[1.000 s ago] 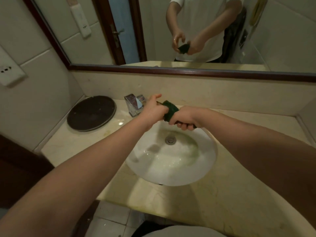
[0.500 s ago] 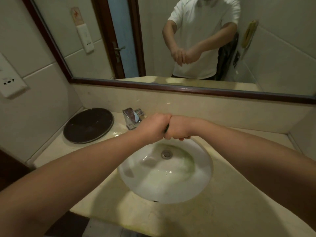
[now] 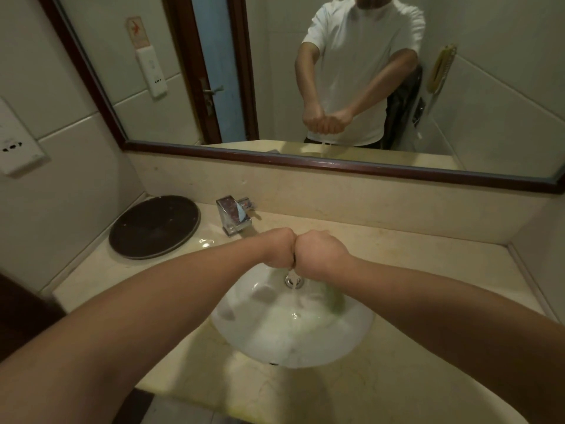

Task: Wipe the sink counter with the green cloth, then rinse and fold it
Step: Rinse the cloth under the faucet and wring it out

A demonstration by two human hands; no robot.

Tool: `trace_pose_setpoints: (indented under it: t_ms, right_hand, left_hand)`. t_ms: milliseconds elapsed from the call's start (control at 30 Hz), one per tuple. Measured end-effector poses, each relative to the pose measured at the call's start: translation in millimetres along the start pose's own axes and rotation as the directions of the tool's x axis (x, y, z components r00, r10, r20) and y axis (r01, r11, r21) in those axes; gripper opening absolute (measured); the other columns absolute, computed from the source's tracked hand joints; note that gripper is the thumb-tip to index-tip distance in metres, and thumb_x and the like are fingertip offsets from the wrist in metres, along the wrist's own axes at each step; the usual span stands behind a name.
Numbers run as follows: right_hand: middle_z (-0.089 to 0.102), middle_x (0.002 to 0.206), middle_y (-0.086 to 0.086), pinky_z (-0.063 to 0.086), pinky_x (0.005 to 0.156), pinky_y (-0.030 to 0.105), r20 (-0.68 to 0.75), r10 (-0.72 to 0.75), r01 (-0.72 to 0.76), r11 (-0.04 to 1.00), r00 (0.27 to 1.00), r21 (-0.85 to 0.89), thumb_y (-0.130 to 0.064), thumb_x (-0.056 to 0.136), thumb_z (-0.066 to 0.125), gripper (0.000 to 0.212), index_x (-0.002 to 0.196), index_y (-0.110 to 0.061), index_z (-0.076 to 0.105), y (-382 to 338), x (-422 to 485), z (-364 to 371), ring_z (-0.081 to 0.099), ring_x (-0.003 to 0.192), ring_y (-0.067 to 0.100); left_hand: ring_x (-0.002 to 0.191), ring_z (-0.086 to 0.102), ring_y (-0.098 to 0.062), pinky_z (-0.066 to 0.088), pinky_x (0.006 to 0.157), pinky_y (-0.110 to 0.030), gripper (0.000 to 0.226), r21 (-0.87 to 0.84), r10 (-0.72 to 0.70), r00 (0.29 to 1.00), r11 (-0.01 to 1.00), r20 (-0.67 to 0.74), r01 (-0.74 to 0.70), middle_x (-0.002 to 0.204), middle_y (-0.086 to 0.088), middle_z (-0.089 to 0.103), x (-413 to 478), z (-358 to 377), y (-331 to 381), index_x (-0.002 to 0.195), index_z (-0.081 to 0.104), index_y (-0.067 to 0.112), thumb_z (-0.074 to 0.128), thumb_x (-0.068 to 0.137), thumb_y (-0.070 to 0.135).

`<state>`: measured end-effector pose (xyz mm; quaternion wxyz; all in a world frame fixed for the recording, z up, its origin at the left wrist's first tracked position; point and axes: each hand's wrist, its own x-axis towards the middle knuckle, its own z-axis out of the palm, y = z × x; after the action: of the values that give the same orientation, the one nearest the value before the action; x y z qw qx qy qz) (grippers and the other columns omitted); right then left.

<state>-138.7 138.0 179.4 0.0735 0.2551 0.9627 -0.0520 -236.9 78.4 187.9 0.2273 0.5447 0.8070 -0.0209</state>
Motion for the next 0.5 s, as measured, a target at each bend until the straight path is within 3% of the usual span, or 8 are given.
trace_pose_setpoints:
  t_ms: [100, 167, 233, 267, 300, 367, 433, 500]
  right_hand:
    - [0.06, 0.078, 0.005, 0.044, 0.063, 0.028, 0.011, 0.038, -0.038, 0.998, 0.999, 0.047, -0.023, 0.081, 0.06, 0.017, 0.092, -0.014, 0.069, 1.9, 2.9, 1.0, 0.067, 0.085, 0.029]
    - [0.059, 0.078, 0.005, 0.046, 0.064, 0.029, 0.076, 0.067, -0.076, 0.99, 0.995, 0.118, -0.024, 0.082, 0.06, 0.019, 0.093, -0.012, 0.069, 2.2, 5.8, -1.2, 0.065, 0.084, 0.029]
    - [0.065, 0.084, 0.007, 0.047, 0.067, 0.031, 0.168, -0.001, -0.042, 0.967, 0.986, 0.253, -0.034, 0.083, 0.065, 0.027, 0.096, -0.011, 0.069, 9.9, 10.0, -5.6, 0.065, 0.083, 0.028]
    - [0.067, 0.084, 0.007, 0.049, 0.067, 0.031, 0.22, -0.052, -0.042, 0.914, 0.974, 0.402, -0.041, 0.083, 0.065, 0.033, 0.096, -0.011, 0.069, 16.4, 9.8, -10.1, 0.066, 0.08, 0.025]
    - [0.068, 0.085, 0.005, 0.051, 0.066, 0.03, 0.279, -0.093, -0.096, 0.797, 0.956, 0.597, -0.049, 0.084, 0.062, 0.042, 0.098, -0.01, 0.068, 23.8, 7.2, -16.3, 0.067, 0.076, 0.021]
    - [0.071, 0.097, 0.009, 0.053, 0.07, 0.029, 0.394, -0.163, -0.316, 0.365, 0.904, 0.876, -0.061, 0.091, 0.046, 0.062, 0.111, -0.006, 0.064, 40.2, 3.3, -24.5, 0.069, 0.081, 0.019]
    - [0.067, 0.111, 0.019, 0.053, 0.081, 0.035, 0.46, -0.206, -0.47, -0.002, 0.864, 0.882, -0.068, 0.092, 0.031, 0.082, 0.125, 0.003, 0.056, 54.2, 3.4, -22.7, 0.066, 0.097, 0.029]
    - [0.064, 0.111, 0.021, 0.047, 0.086, 0.038, 0.491, -0.275, -0.549, -0.202, 0.826, 0.811, -0.07, 0.09, 0.03, 0.087, 0.128, 0.004, 0.055, 55.5, -0.8, -16.1, 0.063, 0.096, 0.032]
  left_hand:
    - [0.069, 0.056, -0.028, 0.042, 0.059, -0.031, 0.004, -0.018, -0.016, 0.998, 1.0, -0.068, 0.015, 0.075, -0.015, 0.063, 1.8, 3.0, -2.2, 0.081, 0.065, 0.005, 0.065, 0.079, 0.009]
    - [0.068, 0.057, -0.028, 0.043, 0.057, -0.031, 0.009, -0.004, -0.025, 0.993, 1.0, -0.116, 0.025, 0.066, -0.007, 0.059, 0.9, 3.7, -4.2, 0.072, 0.059, 0.015, 0.064, 0.077, 0.01]
    - [0.069, 0.056, -0.025, 0.041, 0.056, -0.03, 0.008, 0.064, -0.011, 0.981, 0.998, -0.193, 0.024, 0.068, 0.001, 0.056, -5.6, 1.2, -5.9, 0.078, 0.06, 0.022, 0.064, 0.077, 0.015]
    - [0.071, 0.056, -0.024, 0.04, 0.057, -0.029, 0.008, 0.114, 0.004, 0.97, 0.993, -0.244, 0.025, 0.071, 0.002, 0.056, -10.2, 0.2, -7.2, 0.084, 0.063, 0.024, 0.063, 0.079, 0.018]
    - [0.074, 0.056, -0.023, 0.041, 0.059, -0.03, 0.01, 0.152, 0.019, 0.954, 0.988, -0.298, 0.028, 0.075, 0.002, 0.057, -15.0, -1.1, -8.5, 0.088, 0.065, 0.025, 0.061, 0.081, 0.02]
    - [0.079, 0.061, -0.024, 0.049, 0.065, -0.032, 0.012, 0.172, 0.058, 0.911, 0.985, -0.408, 0.014, 0.081, 0.001, 0.063, -22.1, -2.9, -13.4, 0.091, 0.066, 0.023, 0.058, 0.082, 0.022]
    - [0.084, 0.065, -0.029, 0.055, 0.07, -0.04, 0.015, 0.138, 0.156, 0.853, 0.985, -0.497, -0.1, 0.089, -0.002, 0.068, -25.9, -5.2, -17.1, 0.092, 0.068, 0.019, 0.06, 0.079, 0.018]
    - [0.088, 0.067, -0.033, 0.057, 0.07, -0.045, 0.023, 0.158, 0.308, 0.757, 0.951, -0.577, -0.266, 0.1, -0.007, 0.07, -30.2, -8.7, -15.4, 0.098, 0.07, 0.012, 0.066, 0.075, 0.011]
